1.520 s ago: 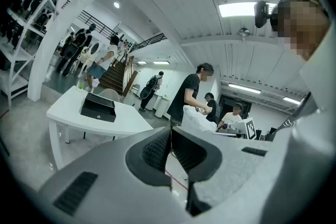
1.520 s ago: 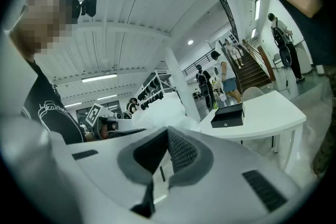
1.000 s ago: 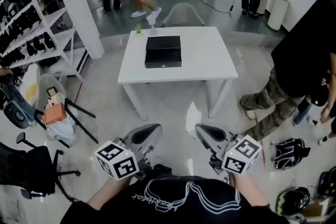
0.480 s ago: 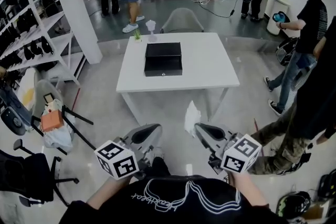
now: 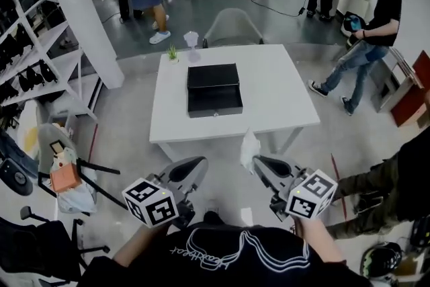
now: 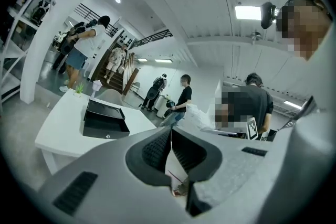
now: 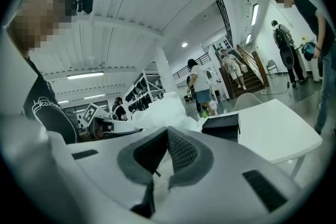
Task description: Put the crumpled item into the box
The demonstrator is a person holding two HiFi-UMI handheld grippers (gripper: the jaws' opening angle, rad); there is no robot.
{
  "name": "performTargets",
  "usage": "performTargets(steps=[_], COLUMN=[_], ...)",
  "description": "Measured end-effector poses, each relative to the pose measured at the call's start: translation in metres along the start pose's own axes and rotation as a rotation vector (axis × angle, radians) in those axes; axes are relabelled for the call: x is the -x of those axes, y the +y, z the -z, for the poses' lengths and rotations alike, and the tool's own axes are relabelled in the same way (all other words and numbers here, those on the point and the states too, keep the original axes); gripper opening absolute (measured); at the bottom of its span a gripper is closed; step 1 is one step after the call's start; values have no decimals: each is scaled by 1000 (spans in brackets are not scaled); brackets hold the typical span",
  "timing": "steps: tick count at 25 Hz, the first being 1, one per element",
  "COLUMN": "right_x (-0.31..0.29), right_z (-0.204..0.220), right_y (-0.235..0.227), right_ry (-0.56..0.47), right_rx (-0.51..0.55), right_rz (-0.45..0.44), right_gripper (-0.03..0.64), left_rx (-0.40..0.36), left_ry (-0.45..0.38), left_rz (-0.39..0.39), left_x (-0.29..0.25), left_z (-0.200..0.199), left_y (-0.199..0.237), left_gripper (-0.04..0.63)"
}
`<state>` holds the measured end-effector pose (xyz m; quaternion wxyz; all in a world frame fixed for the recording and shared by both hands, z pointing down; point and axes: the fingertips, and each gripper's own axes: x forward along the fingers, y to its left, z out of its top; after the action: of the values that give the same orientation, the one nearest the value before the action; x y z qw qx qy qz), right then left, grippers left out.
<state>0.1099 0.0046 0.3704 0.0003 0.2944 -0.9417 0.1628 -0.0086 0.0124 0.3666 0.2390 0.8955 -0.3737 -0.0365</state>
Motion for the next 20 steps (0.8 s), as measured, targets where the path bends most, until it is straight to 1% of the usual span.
performTargets(steps=[3, 7, 11, 16, 20], right_x=[-38, -85, -127, -164, -184], right_z=[-9, -19, -26, -24, -16], right_y=[-17, -36, -56, -80, -102], right_ry=[15, 37, 52, 72, 123], right_rx=[-5, 2, 8, 25, 55], right_rz=[19, 40, 63, 104, 144], right_gripper=[5, 5, 5, 5, 5], left_rx=[9, 19, 30, 35, 37], left_ry=[11, 4, 5, 14, 21], left_rz=[6, 8, 11, 12, 11], left_x=[-13, -26, -35, -44, -49], left_z=[-20, -48, -66, -74, -75], left_y=[39, 92, 137, 178, 199], left_gripper=[8, 8, 8, 8, 8])
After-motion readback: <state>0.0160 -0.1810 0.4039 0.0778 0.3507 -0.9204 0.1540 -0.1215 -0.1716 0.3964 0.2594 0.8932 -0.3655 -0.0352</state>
